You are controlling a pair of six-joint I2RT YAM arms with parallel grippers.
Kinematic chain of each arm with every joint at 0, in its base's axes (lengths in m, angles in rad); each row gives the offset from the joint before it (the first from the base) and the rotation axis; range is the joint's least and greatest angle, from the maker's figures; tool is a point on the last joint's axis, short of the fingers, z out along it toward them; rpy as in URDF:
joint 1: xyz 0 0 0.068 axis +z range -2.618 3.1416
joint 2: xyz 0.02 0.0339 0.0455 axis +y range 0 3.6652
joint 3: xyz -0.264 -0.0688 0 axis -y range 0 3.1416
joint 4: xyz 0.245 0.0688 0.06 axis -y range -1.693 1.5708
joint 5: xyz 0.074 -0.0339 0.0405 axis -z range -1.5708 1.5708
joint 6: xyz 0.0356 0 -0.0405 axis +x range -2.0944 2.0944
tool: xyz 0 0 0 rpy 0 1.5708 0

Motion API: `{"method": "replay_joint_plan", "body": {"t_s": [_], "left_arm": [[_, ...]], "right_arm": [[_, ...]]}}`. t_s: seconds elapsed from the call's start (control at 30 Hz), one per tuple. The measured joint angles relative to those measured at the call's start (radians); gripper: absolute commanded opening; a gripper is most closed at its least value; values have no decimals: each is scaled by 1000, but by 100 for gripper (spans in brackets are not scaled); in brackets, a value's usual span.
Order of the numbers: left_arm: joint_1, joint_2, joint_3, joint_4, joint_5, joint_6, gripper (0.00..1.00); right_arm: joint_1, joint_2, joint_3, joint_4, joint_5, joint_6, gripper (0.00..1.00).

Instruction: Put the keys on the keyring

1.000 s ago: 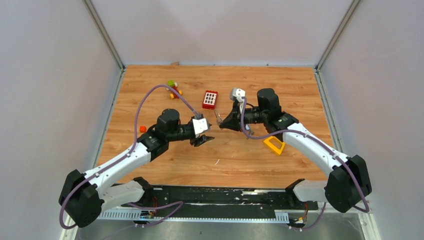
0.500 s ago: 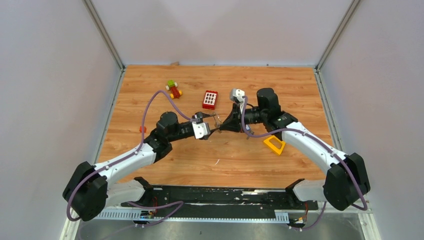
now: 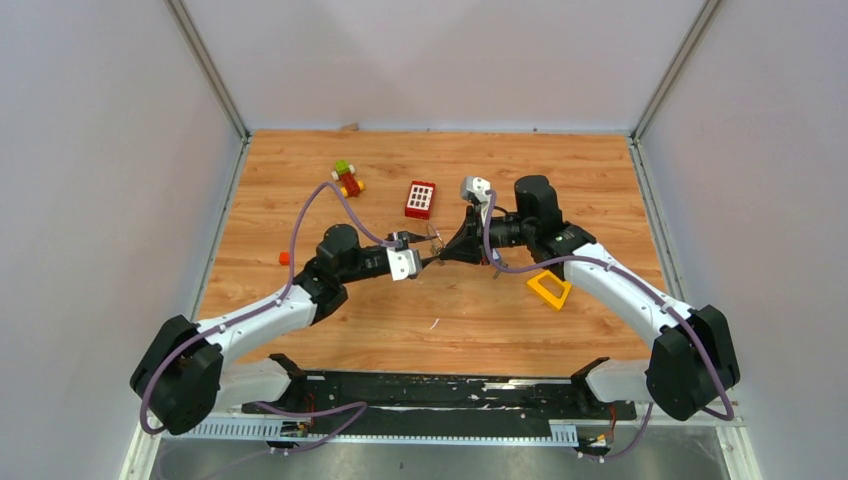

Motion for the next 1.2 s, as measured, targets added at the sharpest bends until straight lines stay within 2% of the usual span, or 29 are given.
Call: {"method": "replay_joint_plan", "body": {"t_s": [0.2,0.57,0.97,1.2], "left_arm": [[-6,11,0,5,8,7,40],[-13,34,0,36,15,3,34],[-19,31,0,35,5,5,6],[-21,-40,6,-71,-22,56,3]], "right_arm": [[-4,0,0,0,-1,3,0],[-6,8,0,1,-5,4,0],[-14,9,0,0,-10,4,0],[-14,9,-1,-4,-17,4,0]]}}
